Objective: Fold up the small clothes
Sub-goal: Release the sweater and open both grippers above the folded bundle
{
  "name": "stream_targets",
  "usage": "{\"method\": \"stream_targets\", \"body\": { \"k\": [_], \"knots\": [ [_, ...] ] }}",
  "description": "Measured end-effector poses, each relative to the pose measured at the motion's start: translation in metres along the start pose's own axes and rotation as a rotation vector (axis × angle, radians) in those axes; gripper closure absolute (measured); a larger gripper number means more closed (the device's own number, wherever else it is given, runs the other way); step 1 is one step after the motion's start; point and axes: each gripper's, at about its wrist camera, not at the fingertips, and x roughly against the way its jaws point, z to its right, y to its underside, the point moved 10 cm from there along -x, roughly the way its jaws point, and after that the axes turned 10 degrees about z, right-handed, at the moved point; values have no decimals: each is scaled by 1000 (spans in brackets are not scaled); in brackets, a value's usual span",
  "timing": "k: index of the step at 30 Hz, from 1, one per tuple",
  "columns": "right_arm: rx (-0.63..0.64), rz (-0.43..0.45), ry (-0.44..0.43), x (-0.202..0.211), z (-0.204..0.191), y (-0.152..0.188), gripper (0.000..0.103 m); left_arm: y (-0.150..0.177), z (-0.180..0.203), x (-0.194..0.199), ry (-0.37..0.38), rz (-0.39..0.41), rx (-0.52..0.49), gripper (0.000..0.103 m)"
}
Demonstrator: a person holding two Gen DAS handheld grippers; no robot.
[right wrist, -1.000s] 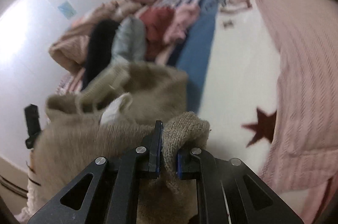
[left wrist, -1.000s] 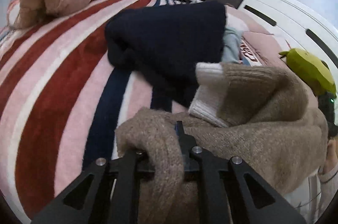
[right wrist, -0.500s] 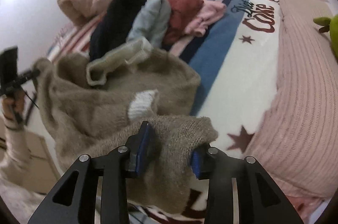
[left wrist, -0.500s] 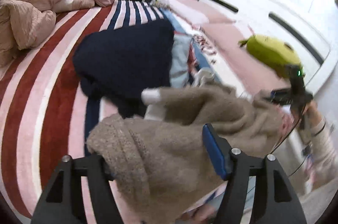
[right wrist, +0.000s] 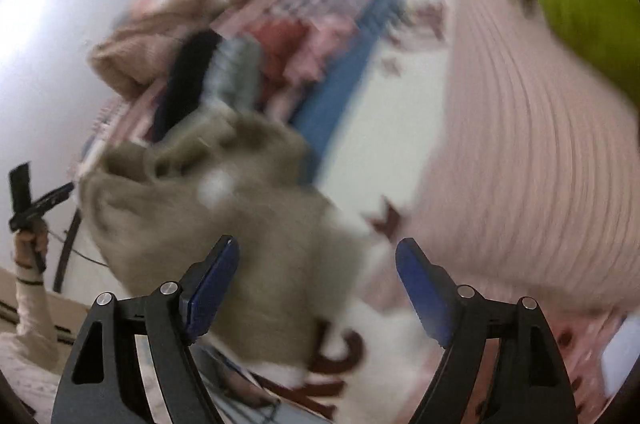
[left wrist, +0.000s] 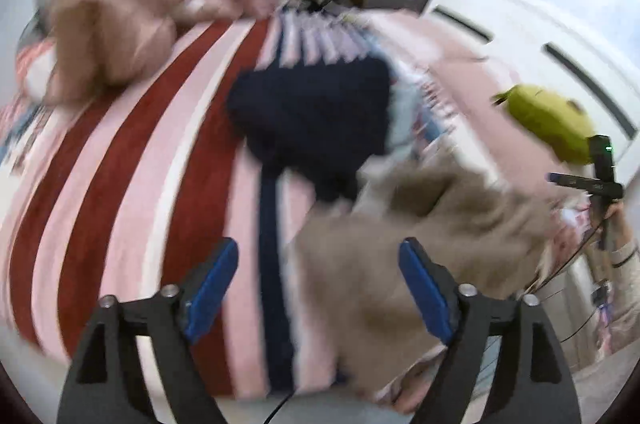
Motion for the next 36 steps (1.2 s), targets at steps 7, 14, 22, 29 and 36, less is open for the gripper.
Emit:
{"method": "stream_targets", "body": {
  "k": [7, 14, 22, 29, 36],
  "knots": [
    [136, 50, -104, -59, -91, -39, 92, -44, 115, -125, 169, -87, -185, 21],
    [128, -83, -169, -114, -107, 18, 92, 32, 117, -202, 81, -362, -314, 49],
    [130, -89, -168, -113, -98, 32, 91, 5, 54, -220, -180, -280, -358, 52],
    [105, -59, -134, -90, -81, 30, 78, -9, 47, -198, -145, -237, -292, 48],
    [77, -11, -70, -30, -46, 39, 31, -3, 45, -81, -103, -69, -248, 18]
  ]
}}
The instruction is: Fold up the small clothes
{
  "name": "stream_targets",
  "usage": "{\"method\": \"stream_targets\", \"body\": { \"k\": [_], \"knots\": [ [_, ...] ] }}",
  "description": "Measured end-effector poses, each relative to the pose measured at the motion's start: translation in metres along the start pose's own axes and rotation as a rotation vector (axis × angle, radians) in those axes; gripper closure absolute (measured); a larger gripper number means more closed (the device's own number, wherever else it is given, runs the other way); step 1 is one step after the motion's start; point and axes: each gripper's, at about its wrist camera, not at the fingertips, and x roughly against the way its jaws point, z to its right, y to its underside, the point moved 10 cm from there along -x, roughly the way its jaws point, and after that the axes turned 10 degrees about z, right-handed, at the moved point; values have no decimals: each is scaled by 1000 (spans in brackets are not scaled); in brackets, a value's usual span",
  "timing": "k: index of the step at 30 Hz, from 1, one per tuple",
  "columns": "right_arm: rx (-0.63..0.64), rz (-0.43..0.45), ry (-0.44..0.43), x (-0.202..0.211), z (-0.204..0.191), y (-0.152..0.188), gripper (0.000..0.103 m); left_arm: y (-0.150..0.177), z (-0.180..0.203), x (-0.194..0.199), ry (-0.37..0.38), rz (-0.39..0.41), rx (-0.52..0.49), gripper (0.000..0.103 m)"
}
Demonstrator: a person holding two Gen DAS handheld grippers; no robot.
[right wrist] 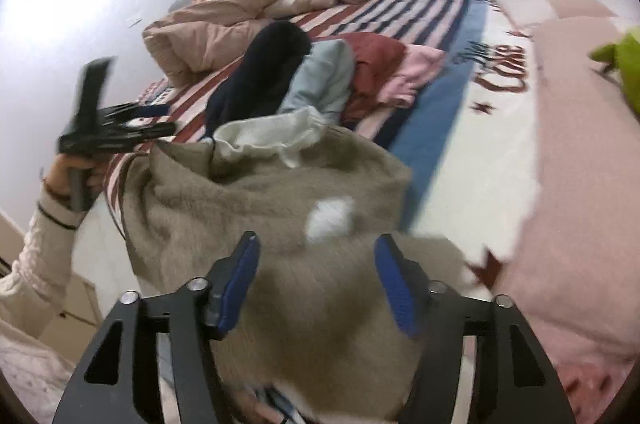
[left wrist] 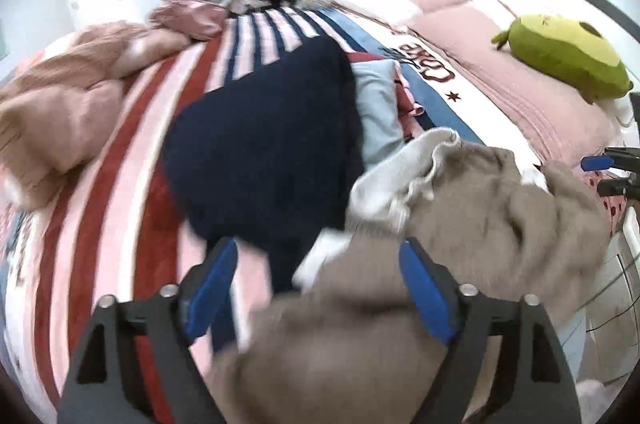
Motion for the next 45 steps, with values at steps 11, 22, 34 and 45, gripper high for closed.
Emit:
{"method": "stream_targets", "body": {
  "k": [11, 22, 34, 45],
  "knots": [
    [-132, -96, -55, 4, 17, 125, 16, 181, 23, 36, 130, -95, 311, 12],
    [-85, 2, -70, 2, -13, 103, 91, 171, 71, 51, 163, -30, 335, 92],
    [-67, 262, -74, 21, -18, -61, 95, -20, 22, 88, 210, 341, 372, 93],
    [-177, 216, 77, -54, 54, -112, 21, -16, -42, -8, 93, 207, 392, 16]
  ]
}}
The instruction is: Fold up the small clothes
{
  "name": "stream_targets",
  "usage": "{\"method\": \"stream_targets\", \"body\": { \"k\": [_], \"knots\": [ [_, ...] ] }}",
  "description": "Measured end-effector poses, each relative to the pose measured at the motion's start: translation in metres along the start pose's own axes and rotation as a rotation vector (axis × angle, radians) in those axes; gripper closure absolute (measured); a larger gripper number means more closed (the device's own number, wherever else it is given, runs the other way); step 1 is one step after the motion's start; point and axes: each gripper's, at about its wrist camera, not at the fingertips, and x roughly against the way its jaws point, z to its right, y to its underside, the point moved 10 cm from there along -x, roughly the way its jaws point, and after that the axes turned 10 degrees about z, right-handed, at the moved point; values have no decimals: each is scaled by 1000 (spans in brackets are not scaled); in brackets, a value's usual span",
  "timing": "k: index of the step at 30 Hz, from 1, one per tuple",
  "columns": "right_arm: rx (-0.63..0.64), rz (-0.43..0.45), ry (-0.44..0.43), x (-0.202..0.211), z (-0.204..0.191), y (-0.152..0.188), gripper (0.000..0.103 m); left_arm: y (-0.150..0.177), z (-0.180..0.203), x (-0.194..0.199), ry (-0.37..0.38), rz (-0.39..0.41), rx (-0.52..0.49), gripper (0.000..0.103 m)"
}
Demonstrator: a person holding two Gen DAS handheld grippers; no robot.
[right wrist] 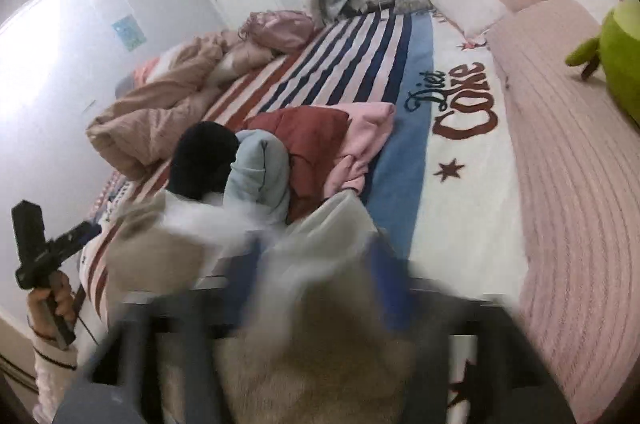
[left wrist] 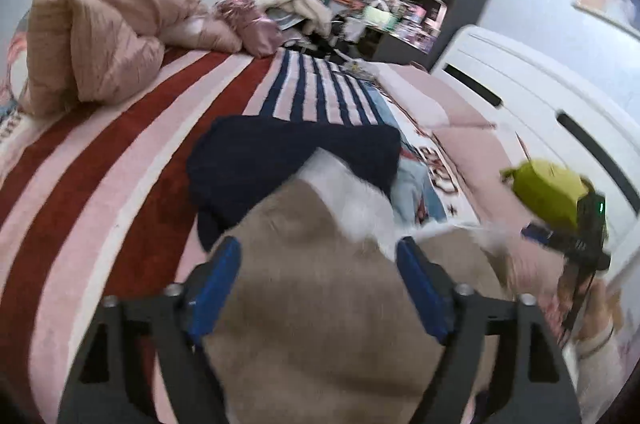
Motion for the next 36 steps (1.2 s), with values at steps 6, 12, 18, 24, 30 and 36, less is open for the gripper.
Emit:
{"method": "stream_targets", "body": {
  "k": [6, 12, 18, 24, 30, 36],
  "knots": [
    [-11, -233, -100, 34, -4, 93, 20, 93, -17, 19, 35, -184, 6, 12],
    [-105, -283, -81, 27, 6, 163, 20, 143, -15, 9, 101, -224, 129, 32],
    [-185, -188, -201, 44, -1, 172, 64, 136, 2, 29, 106, -122, 64, 78],
    [-127, -120, -185, 67, -8, 157, 97, 144, 13, 73, 178, -149, -37, 86],
    [-83, -198, -132, 74, 4, 186, 96, 192, 5, 80, 217, -269, -10, 87],
    [97, -90, -9, 103, -15, 150, 63, 193, -5, 109, 123, -219, 21, 25]
  ]
}}
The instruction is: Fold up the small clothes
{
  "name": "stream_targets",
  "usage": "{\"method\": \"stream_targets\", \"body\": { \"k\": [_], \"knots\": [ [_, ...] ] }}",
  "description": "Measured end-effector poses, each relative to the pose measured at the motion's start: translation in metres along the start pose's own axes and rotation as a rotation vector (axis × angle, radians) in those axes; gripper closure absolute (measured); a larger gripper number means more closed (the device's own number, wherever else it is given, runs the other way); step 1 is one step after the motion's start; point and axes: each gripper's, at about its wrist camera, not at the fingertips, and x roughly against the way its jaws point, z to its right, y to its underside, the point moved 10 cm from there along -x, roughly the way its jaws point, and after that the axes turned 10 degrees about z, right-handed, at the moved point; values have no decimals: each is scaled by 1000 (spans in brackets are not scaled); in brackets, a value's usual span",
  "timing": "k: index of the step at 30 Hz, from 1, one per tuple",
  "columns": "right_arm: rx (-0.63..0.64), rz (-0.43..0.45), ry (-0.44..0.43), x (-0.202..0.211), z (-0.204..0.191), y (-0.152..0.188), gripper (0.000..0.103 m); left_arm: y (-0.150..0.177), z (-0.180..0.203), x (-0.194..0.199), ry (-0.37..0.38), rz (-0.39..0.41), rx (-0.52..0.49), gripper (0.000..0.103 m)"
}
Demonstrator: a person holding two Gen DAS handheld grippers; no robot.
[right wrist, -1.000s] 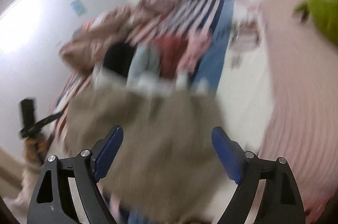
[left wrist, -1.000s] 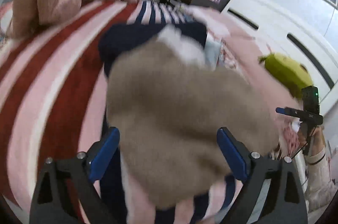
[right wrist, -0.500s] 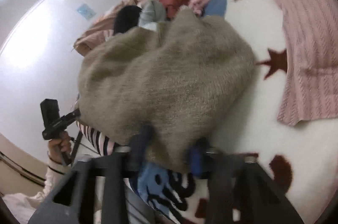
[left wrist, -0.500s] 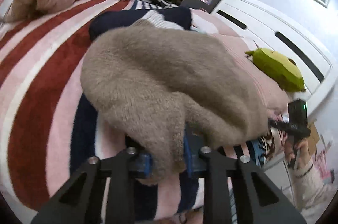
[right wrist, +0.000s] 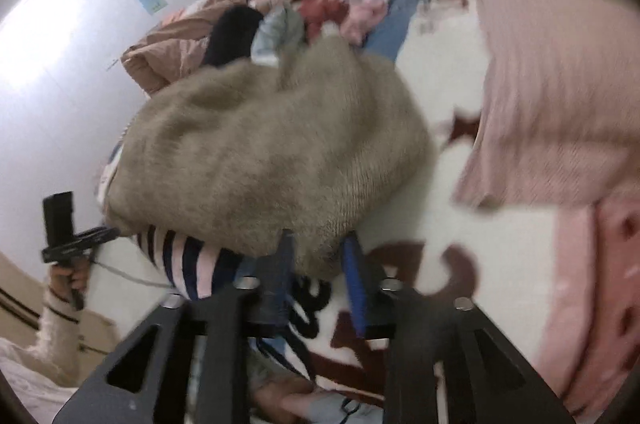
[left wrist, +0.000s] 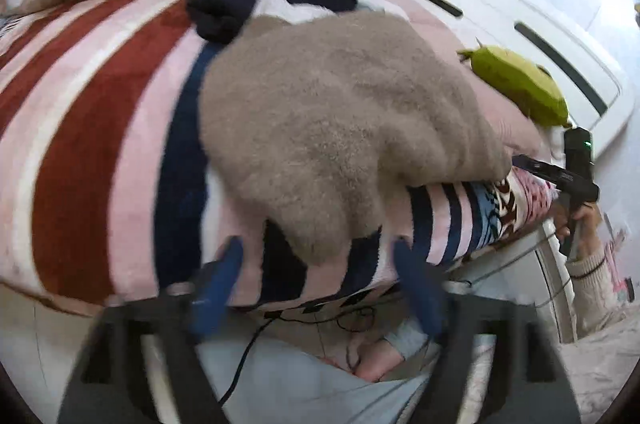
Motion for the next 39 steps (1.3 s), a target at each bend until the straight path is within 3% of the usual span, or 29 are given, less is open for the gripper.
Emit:
{"method": "stream_targets", "body": {
  "k": [5, 8, 10, 13, 16, 19, 22, 24, 31, 32, 34, 37, 39],
  "knots": [
    [58, 96, -82, 2, -65, -37, 61, 1, 24, -3, 110, 51, 182, 20],
    [90, 123, -137, -21, -110, -45, 75, -4, 32, -13, 116, 109, 274, 12],
    [126, 134, -131, -44, -137, -44, 96, -5, 34, -18, 130, 149, 348, 6],
    [131, 142, -174, -67, -167, -37, 97, -3, 31, -22, 187, 202, 509, 4],
    [153, 97, -154, -95, -180, -26, 97, 15, 32, -32, 240, 148, 623, 4],
    [162, 23, -102, -121, -173, -7, 97, 20, 33, -36, 227, 148, 633, 4],
    [133, -54, -88, -142, -161, 15, 100, 3, 28, -38, 215, 217, 644, 4],
    [118, -48, -95, -142, -159, 19, 101, -16, 21, -39, 196, 286, 679, 3],
    [129, -52, -73, -135, -161, 25, 100, -47, 18, -73, 118, 314, 696, 2],
    [120, -48, -73, -135, -161, 25, 100, -50, 17, -74, 103, 320, 687, 5],
    [111, -39, -73, -135, -161, 27, 100, -58, 20, -78, 44, 322, 641, 39],
    [93, -35, -87, -133, -161, 26, 100, -83, 35, -77, -9, 334, 502, 62],
    [64, -35, -122, -129, -159, 22, 98, -108, 61, -73, -70, 341, 322, 69]
  ]
}}
